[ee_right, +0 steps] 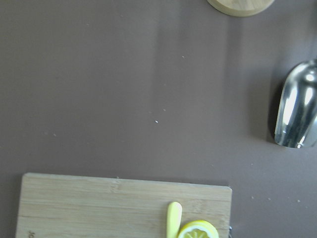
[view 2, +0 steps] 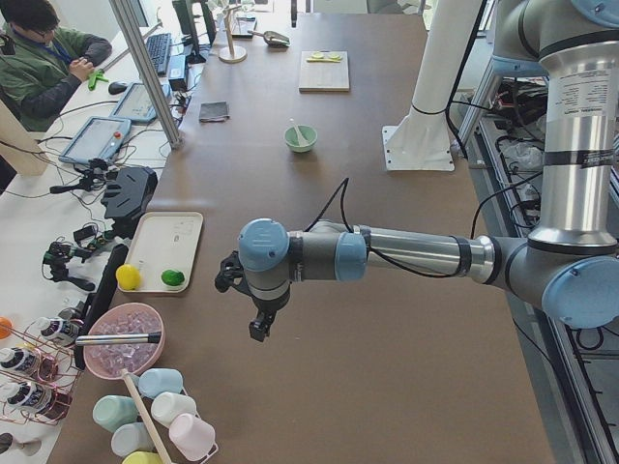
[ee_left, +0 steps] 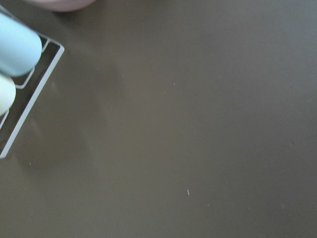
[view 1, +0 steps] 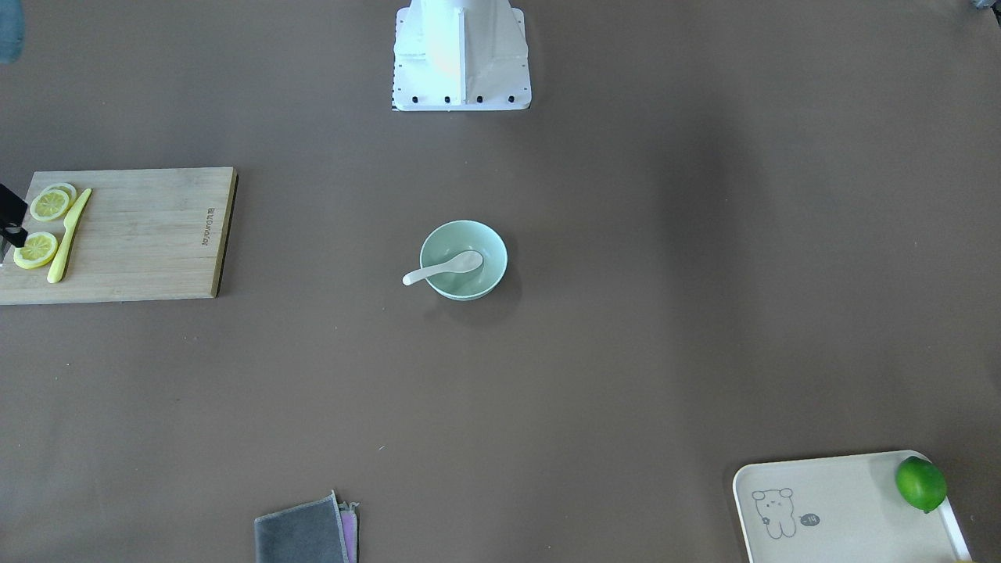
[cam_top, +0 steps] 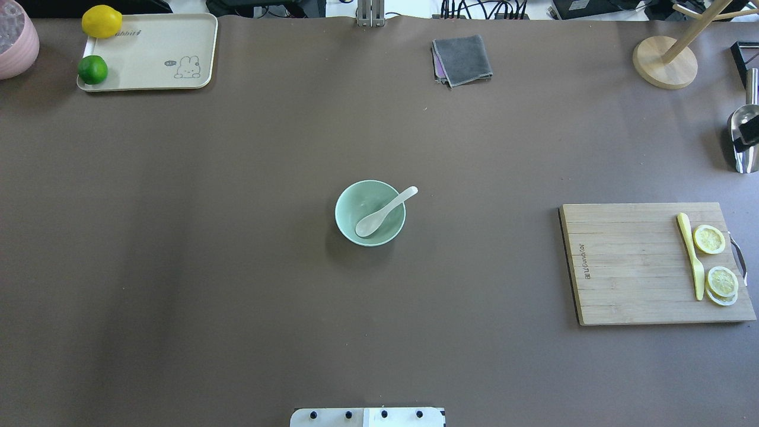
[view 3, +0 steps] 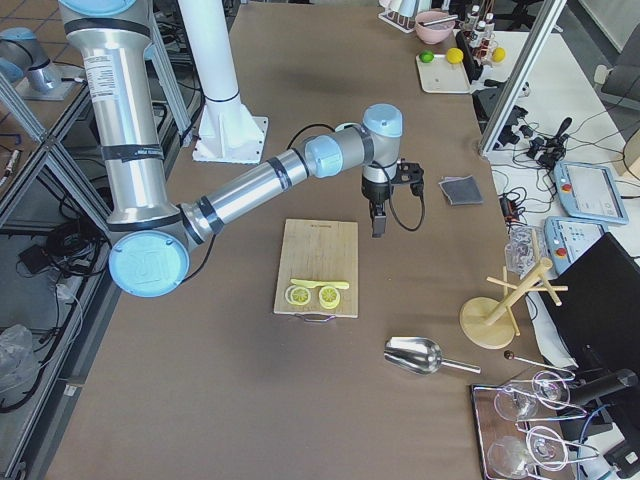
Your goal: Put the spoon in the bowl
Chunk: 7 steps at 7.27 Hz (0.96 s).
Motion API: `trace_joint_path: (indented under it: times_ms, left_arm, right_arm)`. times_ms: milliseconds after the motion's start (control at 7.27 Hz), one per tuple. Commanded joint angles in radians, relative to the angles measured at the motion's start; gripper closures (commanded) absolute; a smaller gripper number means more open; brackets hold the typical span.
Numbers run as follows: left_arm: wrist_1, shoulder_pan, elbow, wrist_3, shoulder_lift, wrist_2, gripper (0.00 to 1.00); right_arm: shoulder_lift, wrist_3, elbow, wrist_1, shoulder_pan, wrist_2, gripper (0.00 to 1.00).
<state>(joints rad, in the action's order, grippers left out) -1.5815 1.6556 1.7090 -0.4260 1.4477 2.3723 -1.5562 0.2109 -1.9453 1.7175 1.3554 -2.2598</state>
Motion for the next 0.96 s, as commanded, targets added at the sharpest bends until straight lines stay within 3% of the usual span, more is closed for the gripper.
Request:
trace_joint_path:
  times_ms: [0,138,413,826]
  left_arm:
    - [-0.049,0.003,0.000,0.004,-0.023,-0.070,0.02]
    - [-0.007,0.003,0.003,0.004,-0.009,-0.068,0.02]
    - [0.008,0.018,0.059,-0.008,-0.041,-0.065,0.02]
    - [0.000,0.032,0.075,-0.002,-0.052,-0.082,0.02]
  right_arm:
    - [-0.111,-0.250,0.067,-0.009,0.166,-0.024,0.00]
    - [-0.140,-0.343,0.101,-0.009,0.210,-0.027,0.00]
    - [-0.205,-0.351,0.109,-0.009,0.237,-0.015,0.00]
    - [-0.214,-0.351,0.111,-0.010,0.254,-0.020,0.00]
